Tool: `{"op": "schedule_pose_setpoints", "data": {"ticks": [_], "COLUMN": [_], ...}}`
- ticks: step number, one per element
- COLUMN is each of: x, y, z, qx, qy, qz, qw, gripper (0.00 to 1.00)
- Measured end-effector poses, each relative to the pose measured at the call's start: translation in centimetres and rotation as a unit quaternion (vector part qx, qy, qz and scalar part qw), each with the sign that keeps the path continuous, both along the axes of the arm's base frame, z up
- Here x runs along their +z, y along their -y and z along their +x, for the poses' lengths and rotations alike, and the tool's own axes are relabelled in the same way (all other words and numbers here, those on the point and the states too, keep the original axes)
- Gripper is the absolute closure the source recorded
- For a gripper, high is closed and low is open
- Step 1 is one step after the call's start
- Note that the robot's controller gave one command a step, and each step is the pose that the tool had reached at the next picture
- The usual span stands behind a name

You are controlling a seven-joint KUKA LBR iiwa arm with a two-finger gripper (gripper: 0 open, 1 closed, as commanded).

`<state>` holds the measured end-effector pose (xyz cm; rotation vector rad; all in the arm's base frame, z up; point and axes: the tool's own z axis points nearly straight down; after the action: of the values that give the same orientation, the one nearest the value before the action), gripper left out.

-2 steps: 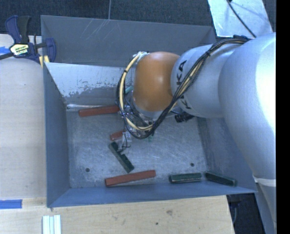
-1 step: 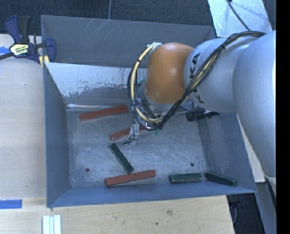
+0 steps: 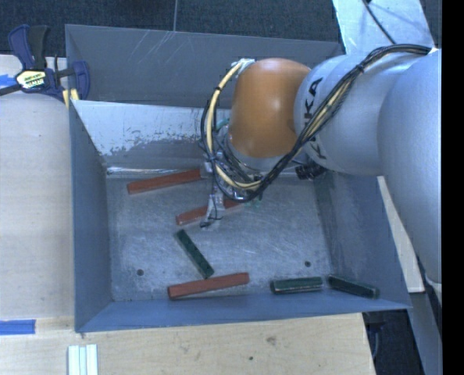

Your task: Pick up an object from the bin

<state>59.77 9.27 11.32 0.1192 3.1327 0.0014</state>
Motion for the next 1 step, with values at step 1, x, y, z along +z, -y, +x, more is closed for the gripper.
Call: {"op": "schedule_pose_setpoints", "data": {"ticks": [1], "x": [-4.27], "y": [0.59], "z": [0.83], "qx": [0.055], "qy": [-0.0013], "qz": [-0.001], "qw": [0.9985], "gripper": [0.0]}}
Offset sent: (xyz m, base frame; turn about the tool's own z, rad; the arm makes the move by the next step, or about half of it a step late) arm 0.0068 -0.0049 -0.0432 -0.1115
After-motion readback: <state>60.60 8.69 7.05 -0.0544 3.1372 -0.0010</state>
